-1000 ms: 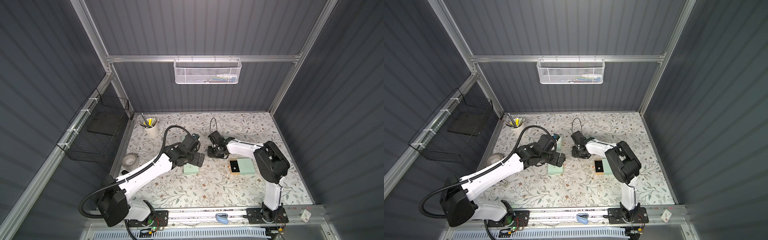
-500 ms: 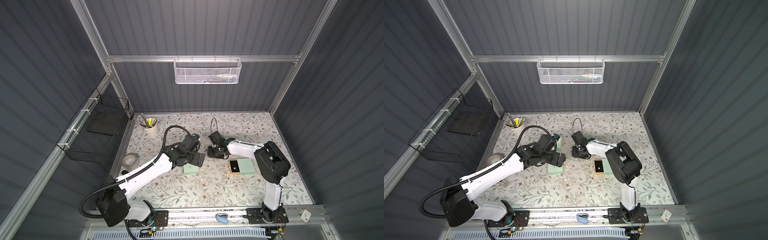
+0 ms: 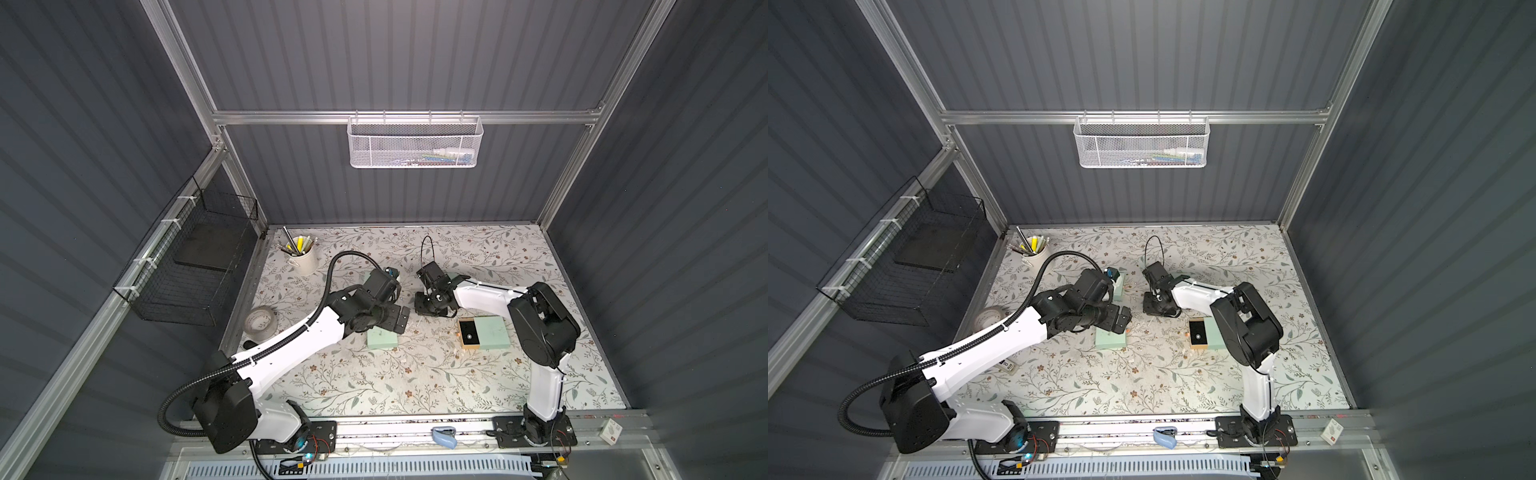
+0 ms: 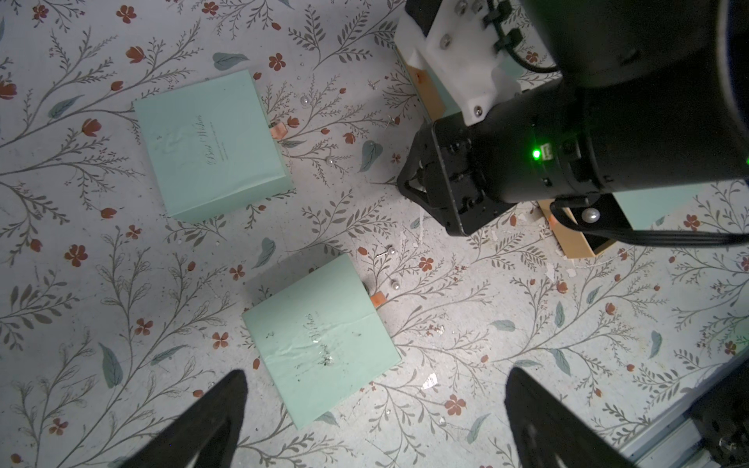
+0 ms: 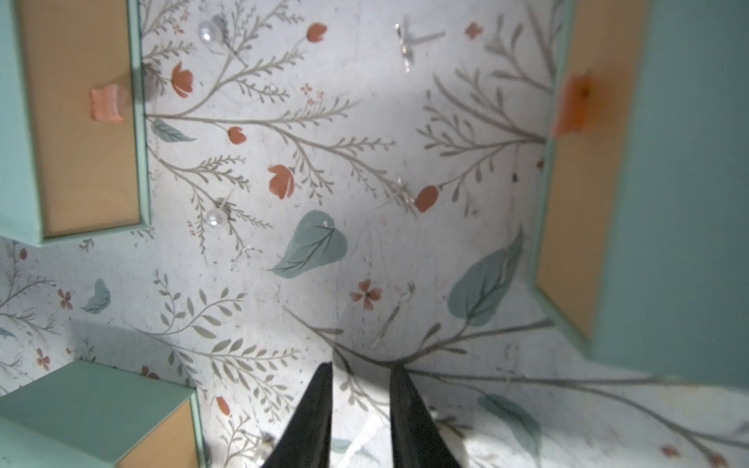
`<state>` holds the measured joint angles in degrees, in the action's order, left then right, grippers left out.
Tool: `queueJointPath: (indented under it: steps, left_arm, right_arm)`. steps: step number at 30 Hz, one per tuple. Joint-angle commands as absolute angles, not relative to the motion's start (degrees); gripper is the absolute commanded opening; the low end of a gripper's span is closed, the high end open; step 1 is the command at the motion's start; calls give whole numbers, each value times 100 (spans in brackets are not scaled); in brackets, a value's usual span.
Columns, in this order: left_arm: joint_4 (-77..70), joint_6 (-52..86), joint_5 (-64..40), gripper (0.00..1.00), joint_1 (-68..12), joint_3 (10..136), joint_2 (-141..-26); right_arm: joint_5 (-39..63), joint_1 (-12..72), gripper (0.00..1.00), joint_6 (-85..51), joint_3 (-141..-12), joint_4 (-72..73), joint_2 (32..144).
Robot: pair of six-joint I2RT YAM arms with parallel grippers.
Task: Take out the earrings from the drawer-style jewelry box
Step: Place the earring at the center of the board, then pick up the earring from the drawer.
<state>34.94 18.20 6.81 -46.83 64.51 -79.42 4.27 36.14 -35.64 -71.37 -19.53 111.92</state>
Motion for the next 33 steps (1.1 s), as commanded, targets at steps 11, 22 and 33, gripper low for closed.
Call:
queueJointPath:
  steps: [11, 22, 33]
  left_arm:
    - [3568, 1727, 618, 100, -4686, 6589, -7845]
    - [3103, 1453, -429, 100, -4693, 6402, -7235]
    - [2316, 1328, -3993, 100, -4685, 6226, -7548]
  right_arm:
    - [495, 3533, 29, -3437, -7077, -2197, 10368]
    - [-70, 3461, 36, -3542, -5283, -3223, 7633]
    - [-634, 3317, 37, -3933, -4169, -4081, 6482]
